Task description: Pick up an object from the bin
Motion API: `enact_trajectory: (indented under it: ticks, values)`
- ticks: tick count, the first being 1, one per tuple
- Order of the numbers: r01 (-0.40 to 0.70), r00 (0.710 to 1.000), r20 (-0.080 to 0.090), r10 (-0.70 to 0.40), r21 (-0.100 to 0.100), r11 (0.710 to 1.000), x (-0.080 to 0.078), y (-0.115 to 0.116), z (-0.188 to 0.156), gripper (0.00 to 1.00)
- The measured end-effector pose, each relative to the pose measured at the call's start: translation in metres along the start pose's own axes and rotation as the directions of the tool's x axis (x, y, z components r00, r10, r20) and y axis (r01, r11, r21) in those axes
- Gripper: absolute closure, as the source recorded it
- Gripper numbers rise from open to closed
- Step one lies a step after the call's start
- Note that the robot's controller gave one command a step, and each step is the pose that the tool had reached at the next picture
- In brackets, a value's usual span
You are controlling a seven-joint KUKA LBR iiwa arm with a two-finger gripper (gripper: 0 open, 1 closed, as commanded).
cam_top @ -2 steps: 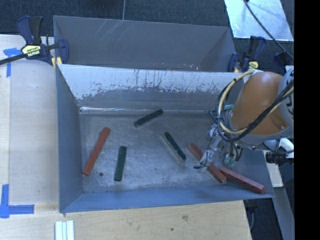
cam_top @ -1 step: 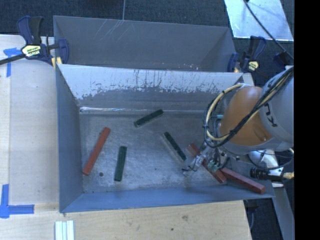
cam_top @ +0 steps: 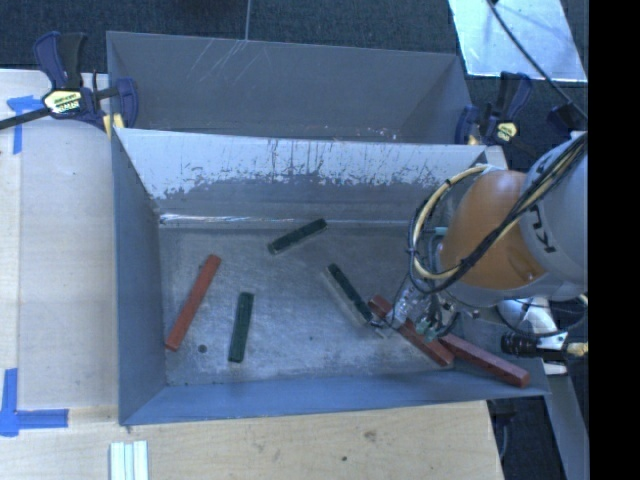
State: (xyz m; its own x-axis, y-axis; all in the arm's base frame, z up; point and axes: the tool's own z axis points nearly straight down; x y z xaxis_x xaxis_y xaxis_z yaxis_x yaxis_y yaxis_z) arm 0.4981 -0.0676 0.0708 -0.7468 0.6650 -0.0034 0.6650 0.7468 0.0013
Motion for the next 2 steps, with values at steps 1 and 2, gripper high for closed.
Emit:
enact_trajectory:
  ticks: [1,2]
  values:
    - [0.030,1.000,0.001,-0.030,-0.002,1.000,0.000,0.011,-0.037,1.00]
    - [0.019,1.000,0.006,-0.019,-0.005,1.000,0.000,0.032,-0.142,1.00]
